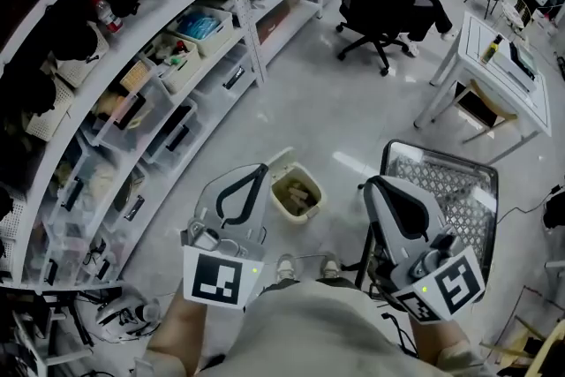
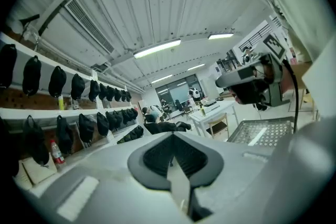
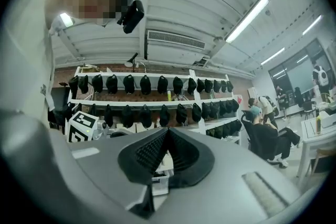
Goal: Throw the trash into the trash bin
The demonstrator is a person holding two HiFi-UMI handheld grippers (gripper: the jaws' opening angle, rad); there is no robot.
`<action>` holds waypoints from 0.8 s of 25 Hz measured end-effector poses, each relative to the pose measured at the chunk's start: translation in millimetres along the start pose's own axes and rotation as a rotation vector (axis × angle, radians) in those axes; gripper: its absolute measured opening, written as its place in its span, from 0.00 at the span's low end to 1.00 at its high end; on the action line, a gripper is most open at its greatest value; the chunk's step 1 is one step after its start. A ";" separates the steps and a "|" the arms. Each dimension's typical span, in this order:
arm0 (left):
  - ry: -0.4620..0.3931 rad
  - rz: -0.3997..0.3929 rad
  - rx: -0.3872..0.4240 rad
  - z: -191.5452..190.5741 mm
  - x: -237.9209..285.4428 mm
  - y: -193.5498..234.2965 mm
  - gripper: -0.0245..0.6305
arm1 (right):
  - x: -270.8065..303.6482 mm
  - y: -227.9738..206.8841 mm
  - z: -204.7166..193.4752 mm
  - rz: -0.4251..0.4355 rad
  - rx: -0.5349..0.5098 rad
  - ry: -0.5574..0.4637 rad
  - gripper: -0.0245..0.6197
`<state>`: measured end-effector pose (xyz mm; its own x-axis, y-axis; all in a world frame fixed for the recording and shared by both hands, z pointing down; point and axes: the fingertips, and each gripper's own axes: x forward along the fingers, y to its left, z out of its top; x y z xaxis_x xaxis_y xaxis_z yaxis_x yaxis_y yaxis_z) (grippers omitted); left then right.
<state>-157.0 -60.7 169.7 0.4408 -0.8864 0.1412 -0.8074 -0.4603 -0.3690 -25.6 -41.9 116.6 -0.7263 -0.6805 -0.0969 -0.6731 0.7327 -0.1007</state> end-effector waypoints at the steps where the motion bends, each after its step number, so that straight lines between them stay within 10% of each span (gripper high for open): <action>1: -0.008 0.001 0.007 1.9 -0.4 -1.0 0.04 | 0.2 1.4 3.7 0.006 -0.004 -0.010 0.05; 20: 0.018 0.010 -0.076 -6.7 -2.3 3.3 0.04 | 17.2 -9.6 -22.5 0.030 0.061 0.085 0.05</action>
<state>-163.3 -60.5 174.3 0.4261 -0.8914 0.1544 -0.8396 -0.4532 -0.2994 -34.8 -60.5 138.2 -0.7569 -0.6533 -0.0166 -0.6430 0.7490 -0.1596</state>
